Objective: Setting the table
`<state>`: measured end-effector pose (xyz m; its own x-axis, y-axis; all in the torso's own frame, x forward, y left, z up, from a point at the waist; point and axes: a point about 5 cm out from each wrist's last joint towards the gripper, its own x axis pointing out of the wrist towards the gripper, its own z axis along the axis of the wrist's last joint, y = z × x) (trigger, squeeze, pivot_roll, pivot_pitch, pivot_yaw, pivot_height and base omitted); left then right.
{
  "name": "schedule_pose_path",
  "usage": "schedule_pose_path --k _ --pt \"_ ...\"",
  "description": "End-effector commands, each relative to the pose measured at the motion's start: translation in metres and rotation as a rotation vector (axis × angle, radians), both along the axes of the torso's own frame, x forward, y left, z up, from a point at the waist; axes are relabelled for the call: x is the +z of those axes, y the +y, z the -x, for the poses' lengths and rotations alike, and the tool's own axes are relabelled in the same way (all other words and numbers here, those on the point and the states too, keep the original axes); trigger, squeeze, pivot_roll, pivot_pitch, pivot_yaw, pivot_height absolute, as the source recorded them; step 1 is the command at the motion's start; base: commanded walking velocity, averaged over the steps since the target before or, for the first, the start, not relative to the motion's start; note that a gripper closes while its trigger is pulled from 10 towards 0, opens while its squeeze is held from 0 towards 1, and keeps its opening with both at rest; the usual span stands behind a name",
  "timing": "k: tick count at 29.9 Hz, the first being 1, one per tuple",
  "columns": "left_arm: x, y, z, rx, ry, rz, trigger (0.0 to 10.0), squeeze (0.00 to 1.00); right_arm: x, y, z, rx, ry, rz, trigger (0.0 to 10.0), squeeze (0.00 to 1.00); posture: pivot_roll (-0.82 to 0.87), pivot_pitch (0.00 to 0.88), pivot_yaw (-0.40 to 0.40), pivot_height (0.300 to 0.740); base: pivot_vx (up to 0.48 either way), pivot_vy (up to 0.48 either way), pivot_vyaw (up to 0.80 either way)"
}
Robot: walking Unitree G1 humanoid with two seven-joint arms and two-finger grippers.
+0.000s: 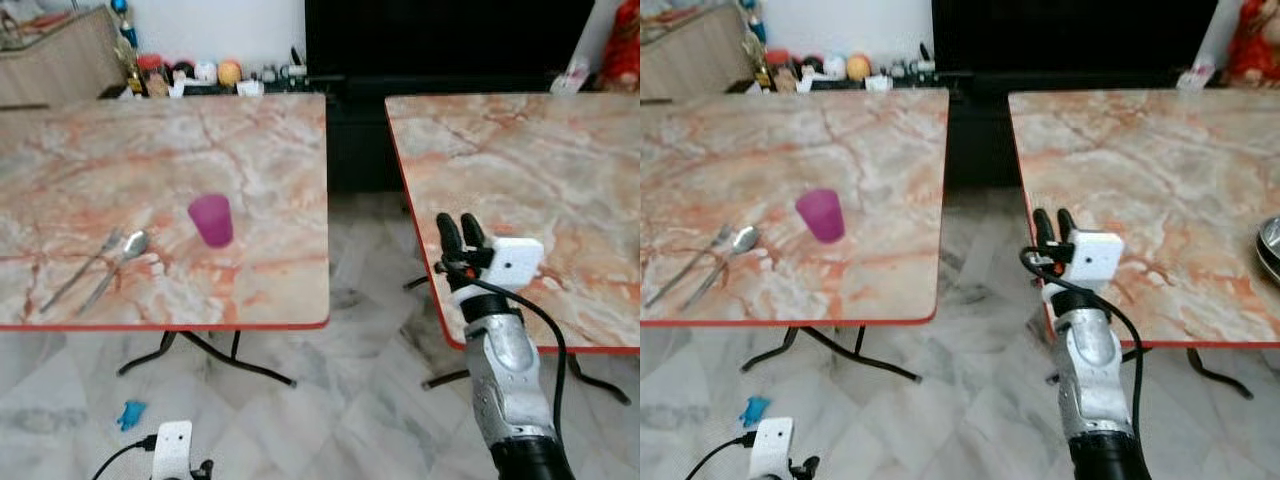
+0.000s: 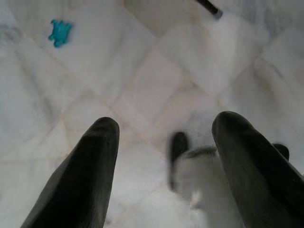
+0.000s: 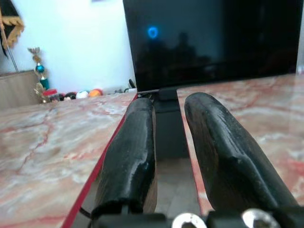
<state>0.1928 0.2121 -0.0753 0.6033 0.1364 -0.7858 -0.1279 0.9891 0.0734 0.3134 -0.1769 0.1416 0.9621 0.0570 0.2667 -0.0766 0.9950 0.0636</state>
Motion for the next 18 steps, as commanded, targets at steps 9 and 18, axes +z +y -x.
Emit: schedule_pose_path --k 9,18 --pt "-0.0029 0.0058 0.0077 0.007 0.028 -0.016 10.0 0.0 0.0029 0.0127 -0.0023 0.035 -0.012 -0.011 10.0 0.0 0.0 0.0 0.002 0.74 0.0 0.364 0.0" --pt "-0.0036 0.0056 0.0091 0.006 0.033 -0.017 10.0 0.0 0.0016 0.0155 -0.0017 0.043 -0.01 -0.013 10.0 0.0 -0.01 0.0 0.003 0.74 0.0 0.356 0.0"
